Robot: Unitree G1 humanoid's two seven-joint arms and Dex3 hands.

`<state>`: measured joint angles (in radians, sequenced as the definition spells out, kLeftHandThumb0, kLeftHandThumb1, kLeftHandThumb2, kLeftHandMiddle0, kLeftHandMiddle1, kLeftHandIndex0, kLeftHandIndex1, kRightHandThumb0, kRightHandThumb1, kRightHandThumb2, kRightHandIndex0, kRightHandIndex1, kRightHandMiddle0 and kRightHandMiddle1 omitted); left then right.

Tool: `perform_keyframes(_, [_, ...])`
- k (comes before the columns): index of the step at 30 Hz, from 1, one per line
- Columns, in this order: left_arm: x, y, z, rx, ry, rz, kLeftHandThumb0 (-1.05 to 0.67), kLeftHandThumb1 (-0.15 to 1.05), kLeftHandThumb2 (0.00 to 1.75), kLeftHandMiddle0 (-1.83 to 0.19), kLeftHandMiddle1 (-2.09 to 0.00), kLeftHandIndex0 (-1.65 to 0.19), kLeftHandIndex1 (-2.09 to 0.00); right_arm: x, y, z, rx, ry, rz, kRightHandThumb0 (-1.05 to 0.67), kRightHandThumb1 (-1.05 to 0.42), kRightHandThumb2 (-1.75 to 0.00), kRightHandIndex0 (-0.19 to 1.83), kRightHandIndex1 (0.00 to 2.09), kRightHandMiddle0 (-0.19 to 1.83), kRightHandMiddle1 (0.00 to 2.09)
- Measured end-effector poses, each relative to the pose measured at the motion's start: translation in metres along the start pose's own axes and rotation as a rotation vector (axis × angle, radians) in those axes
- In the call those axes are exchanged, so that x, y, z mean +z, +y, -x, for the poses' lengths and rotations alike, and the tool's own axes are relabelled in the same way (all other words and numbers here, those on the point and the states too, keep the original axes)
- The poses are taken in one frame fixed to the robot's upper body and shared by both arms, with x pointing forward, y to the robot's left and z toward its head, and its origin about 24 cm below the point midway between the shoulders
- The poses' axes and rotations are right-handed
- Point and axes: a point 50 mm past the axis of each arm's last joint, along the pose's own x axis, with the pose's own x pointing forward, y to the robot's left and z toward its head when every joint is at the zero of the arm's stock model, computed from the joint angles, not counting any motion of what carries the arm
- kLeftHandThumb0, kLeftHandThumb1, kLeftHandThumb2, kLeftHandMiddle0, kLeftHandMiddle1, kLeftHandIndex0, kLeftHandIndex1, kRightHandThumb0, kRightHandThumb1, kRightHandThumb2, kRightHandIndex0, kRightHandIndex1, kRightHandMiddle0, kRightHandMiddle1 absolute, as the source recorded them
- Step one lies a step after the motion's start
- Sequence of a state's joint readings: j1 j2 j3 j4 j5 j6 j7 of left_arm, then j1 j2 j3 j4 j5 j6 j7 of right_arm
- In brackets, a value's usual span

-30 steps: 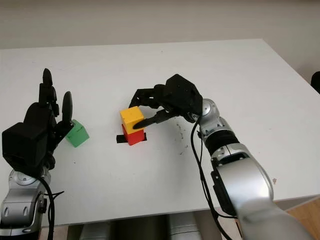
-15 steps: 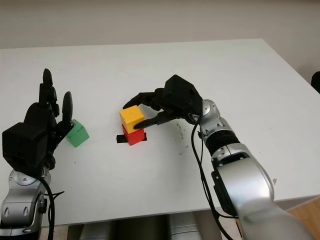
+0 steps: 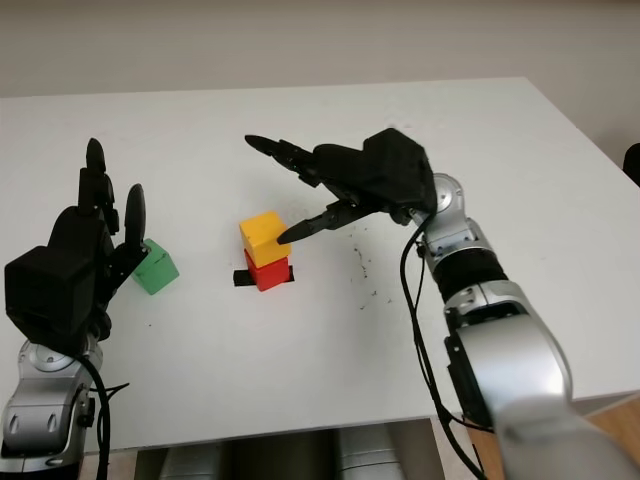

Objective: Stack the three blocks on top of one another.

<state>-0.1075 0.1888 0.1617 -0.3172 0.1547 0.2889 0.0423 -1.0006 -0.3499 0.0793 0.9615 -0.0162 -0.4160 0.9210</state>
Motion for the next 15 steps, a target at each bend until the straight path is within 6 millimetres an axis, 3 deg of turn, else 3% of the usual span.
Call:
perform_keyframes(4, [0.001,0.001,0.002,0.02,-0.018,0.005,-0.75,1.05,0.62,0.15,-0.06,0.14,-0.05,-0.002,-0.007,0.017,-0.069,-0.024,-0.095,-0.92,-0.96,-0.08,-0.19,0.0,-0.19,0.0])
perform_keyframes(6, [0.003,0.004,0.002,0.062,-0.025,-0.008,-0.72,1.05,0.5,0.03,-0.1,0.05,-0.1,-0.006,-0.009,0.024,-0.149,-0.03,-0.179,-0.83,-1.03,-0.09,-0.19,0.0,-0.19,0.0])
perform_keyframes(10, [0.004,0.013,0.003,0.21,-0.03,-0.139,-0.63,1.05,0.25,-0.14,-0.12,-0.05,-0.13,-0.014,-0.016,0.038,-0.45,-0.034,-0.292,-0.67,-1.05,-0.18,-0.1,0.05,-0.03,0.08])
perform_keyframes(15, [0.007,0.023,0.003,0.248,0.01,-0.352,-0.67,1.05,0.13,-0.16,-0.08,-0.07,-0.12,-0.019,-0.02,0.046,-0.644,-0.013,-0.372,-0.69,-1.05,-0.19,-0.07,0.07,0.03,0.11])
